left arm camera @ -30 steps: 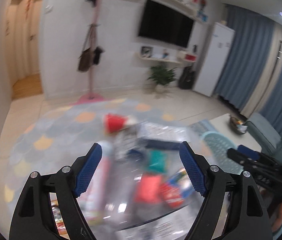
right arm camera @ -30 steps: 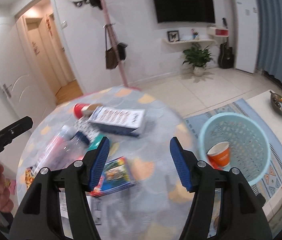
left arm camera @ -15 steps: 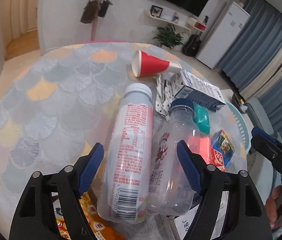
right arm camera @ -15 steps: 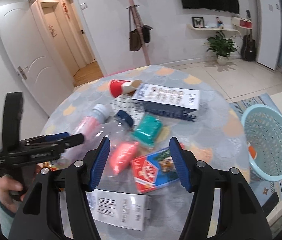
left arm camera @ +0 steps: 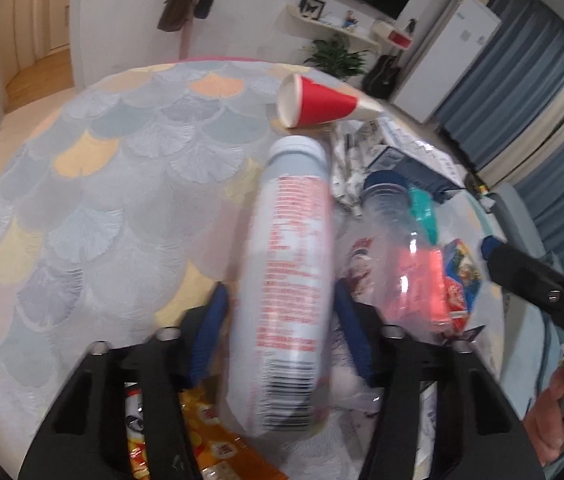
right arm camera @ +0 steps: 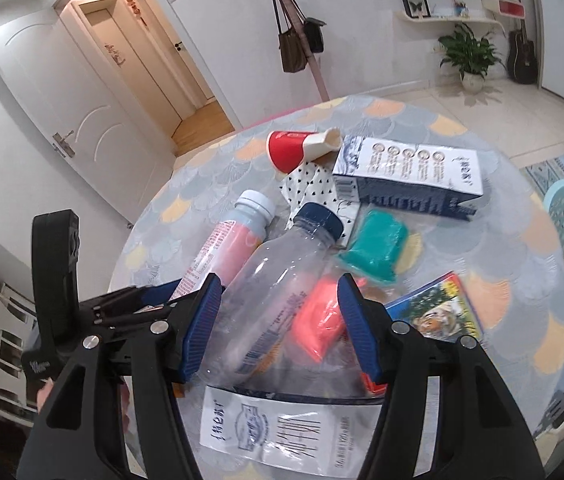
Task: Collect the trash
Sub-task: 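Grasp the pink drink bottle with the left tool while the right tool grasps the clear bottle, then carry both bottles over the blue basket and open both tools, then grasp the pink packet with the left tool while the right tool grasps the white milk carton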
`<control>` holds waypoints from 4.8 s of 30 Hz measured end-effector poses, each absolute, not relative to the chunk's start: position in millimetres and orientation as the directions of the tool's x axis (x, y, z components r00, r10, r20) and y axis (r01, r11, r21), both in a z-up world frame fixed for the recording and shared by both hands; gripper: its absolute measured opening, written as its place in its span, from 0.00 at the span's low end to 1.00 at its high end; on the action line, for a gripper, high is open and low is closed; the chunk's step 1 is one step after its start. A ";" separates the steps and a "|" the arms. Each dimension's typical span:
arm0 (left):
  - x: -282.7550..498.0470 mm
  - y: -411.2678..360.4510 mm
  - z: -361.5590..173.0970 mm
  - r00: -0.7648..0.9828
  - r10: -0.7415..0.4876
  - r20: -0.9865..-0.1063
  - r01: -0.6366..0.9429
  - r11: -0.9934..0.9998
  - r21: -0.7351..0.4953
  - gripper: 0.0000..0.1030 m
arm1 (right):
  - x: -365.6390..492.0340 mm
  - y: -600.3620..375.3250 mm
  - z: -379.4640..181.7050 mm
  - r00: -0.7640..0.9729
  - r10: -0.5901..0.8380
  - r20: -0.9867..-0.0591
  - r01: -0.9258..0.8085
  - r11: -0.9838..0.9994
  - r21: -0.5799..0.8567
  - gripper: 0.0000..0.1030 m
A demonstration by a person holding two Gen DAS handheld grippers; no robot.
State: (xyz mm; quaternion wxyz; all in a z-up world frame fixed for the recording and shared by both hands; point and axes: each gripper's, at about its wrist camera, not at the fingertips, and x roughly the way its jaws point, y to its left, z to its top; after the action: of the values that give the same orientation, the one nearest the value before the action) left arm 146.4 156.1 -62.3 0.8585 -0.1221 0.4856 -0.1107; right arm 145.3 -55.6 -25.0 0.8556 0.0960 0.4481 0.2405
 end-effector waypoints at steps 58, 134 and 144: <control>129.9 141.8 55.6 0.762 -0.391 -0.515 0.147 0.881 -0.450 0.45 | 148.7 -155.9 40.5 0.620 0.509 -0.598 -0.196 0.838 0.510 0.43; 150.5 68.3 -37.5 0.526 -0.408 -0.746 0.100 0.901 -0.423 0.80 | 115.0 -186.4 -8.4 0.731 0.392 -0.558 -0.304 0.920 0.247 0.76; 168.9 64.1 -77.8 0.441 -0.428 -0.789 0.082 0.895 -0.439 0.43 | 97.1 -151.6 -34.5 0.613 0.512 -0.602 -0.446 0.853 0.271 0.76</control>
State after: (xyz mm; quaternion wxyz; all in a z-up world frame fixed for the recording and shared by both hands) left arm 168.9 64.1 -77.8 0.8313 -0.1709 0.5062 -0.1533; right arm 97.1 -151.6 -34.5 0.8968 0.0468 0.3496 0.2670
